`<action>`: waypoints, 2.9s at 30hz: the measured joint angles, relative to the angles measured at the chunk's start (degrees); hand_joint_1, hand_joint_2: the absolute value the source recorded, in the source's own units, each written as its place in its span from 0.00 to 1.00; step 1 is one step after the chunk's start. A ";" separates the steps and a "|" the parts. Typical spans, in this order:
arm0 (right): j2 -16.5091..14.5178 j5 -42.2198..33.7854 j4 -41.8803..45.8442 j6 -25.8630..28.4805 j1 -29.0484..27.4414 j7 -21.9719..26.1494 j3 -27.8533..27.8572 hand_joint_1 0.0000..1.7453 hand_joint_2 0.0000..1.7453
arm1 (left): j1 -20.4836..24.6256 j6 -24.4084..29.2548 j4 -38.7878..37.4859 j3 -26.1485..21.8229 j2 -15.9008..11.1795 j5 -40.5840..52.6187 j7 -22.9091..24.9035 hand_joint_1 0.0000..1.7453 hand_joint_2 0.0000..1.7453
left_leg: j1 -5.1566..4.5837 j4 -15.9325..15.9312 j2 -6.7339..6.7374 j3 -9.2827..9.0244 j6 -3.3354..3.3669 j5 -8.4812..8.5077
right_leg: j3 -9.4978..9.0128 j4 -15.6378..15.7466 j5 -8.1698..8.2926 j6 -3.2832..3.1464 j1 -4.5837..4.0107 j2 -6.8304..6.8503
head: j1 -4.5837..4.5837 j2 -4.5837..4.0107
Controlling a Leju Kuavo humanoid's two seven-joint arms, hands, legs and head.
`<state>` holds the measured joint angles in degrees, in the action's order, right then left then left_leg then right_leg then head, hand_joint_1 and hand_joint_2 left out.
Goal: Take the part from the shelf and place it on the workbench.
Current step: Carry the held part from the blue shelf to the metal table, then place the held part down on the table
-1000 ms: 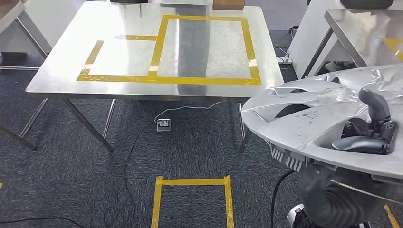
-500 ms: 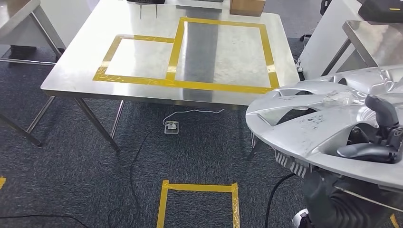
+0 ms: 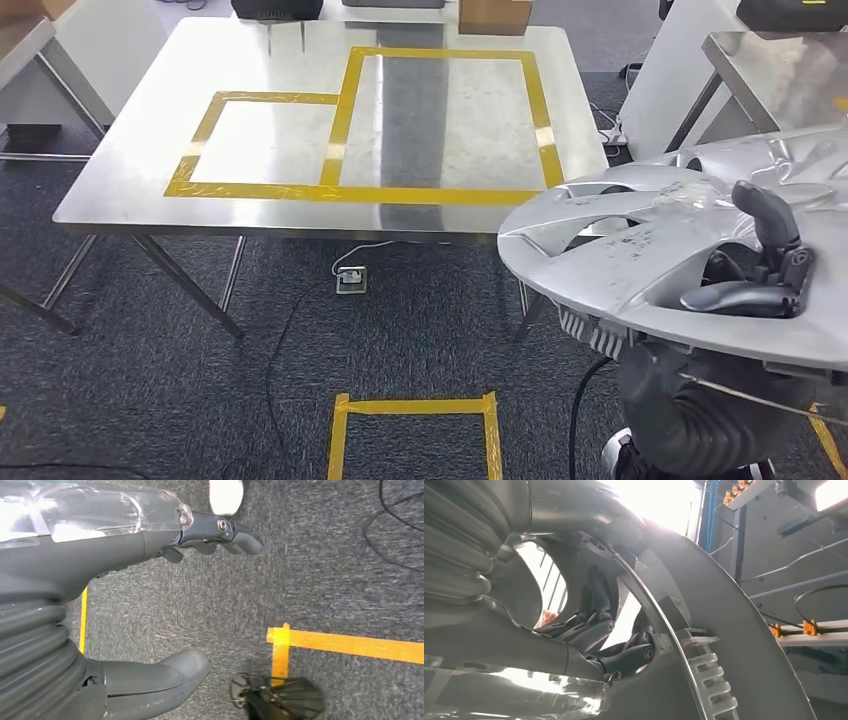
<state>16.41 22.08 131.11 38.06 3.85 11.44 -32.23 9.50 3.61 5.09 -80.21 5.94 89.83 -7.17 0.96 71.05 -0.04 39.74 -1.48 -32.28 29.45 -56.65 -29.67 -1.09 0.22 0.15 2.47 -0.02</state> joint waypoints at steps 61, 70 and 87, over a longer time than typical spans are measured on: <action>-0.52 -1.47 -1.35 -0.03 1.70 -0.93 -1.35 1.00 1.00 | 0.04 1.46 0.03 -1.14 -0.11 0.00 0.31 0.00 1.00 | -0.25 0.17 -0.03 0.18 0.13 -0.13 | 0.01 0.31 0.11 0.07 0.13 0.15 | -0.06 0.00; -0.59 -1.46 -1.40 0.01 1.63 -0.79 -1.52 1.00 1.00 | 0.04 1.49 0.01 -1.16 -0.20 0.06 0.19 0.00 1.00 | -0.10 -10.76 0.38 -4.71 2.62 3.86 | -0.54 -3.09 -4.35 2.47 -0.04 0.09 | -0.12 0.00; -0.61 -2.25 -1.60 0.21 1.28 -1.51 -1.56 1.00 1.00 | 0.10 1.53 -0.02 -1.19 -0.05 0.05 -0.26 0.00 1.00 | -0.86 -11.30 0.06 -7.75 2.58 1.20 | 4.24 -2.12 1.39 3.49 1.21 -0.16 | 1.14 0.00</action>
<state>15.80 19.84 129.51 38.27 5.12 9.93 -33.79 9.60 5.14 5.07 -81.40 5.89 89.88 -7.43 0.10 59.74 0.03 32.00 1.10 -31.09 33.70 -58.76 -28.28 2.40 1.43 0.00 3.61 -0.02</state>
